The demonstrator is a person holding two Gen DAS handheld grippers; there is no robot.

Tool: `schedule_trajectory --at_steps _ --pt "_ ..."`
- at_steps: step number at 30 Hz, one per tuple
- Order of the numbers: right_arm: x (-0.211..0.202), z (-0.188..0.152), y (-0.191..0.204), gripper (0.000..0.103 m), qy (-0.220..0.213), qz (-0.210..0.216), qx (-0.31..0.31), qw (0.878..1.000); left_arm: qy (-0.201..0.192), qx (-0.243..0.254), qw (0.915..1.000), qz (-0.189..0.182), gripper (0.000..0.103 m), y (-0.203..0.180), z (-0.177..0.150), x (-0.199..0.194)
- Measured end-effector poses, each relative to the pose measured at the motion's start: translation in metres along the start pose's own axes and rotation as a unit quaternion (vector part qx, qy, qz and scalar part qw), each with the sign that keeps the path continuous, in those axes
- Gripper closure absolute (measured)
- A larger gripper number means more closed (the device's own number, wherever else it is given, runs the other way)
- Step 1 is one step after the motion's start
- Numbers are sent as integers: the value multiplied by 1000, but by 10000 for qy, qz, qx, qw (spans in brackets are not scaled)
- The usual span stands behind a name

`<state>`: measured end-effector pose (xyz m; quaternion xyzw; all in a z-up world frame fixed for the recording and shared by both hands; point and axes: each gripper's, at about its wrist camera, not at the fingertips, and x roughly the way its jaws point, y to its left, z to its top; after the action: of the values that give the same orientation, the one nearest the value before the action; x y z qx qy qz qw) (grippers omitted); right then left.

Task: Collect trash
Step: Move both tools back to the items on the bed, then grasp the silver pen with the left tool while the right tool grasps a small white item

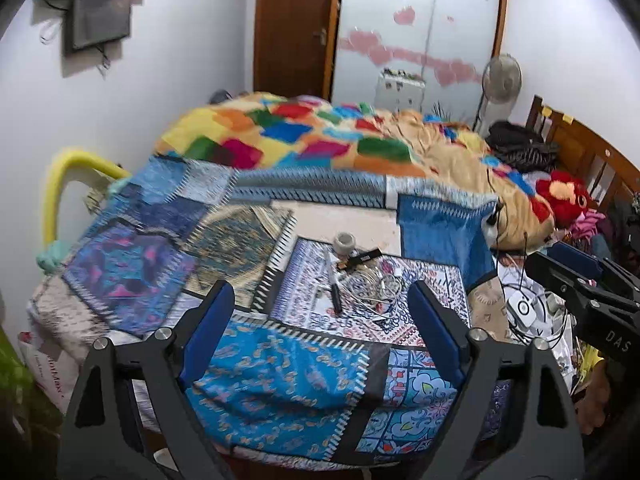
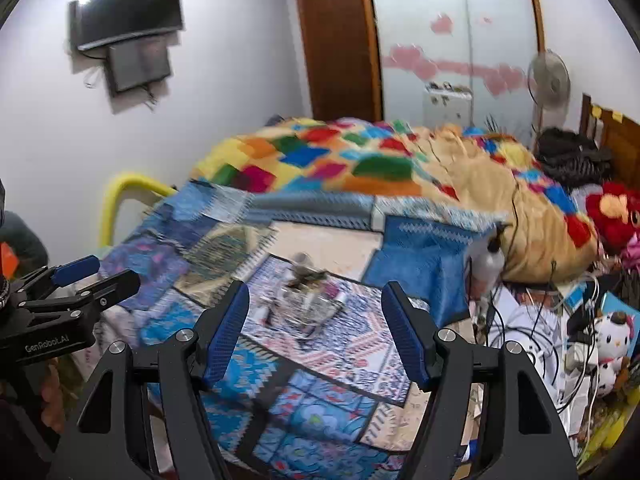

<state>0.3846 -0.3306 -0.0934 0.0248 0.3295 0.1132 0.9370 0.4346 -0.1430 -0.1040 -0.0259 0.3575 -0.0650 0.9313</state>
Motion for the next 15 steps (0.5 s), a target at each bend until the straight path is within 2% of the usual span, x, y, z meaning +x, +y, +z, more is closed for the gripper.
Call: schedule_trajectory --at_steps 4,6,9,15 --pt "38 -3 -18 38 322 18 179 9993 388 -73 9990 -212 36 1 2 52" --pt "56 -6 -23 38 479 19 197 9987 541 -91 9983 -205 47 2 1 76" --pt "78 -9 -30 39 619 106 259 9977 770 -111 9968 -206 58 5 -2 111" --pt "126 -4 -35 58 906 513 438 9936 1057 -159 9938 -293 70 10 -4 166"
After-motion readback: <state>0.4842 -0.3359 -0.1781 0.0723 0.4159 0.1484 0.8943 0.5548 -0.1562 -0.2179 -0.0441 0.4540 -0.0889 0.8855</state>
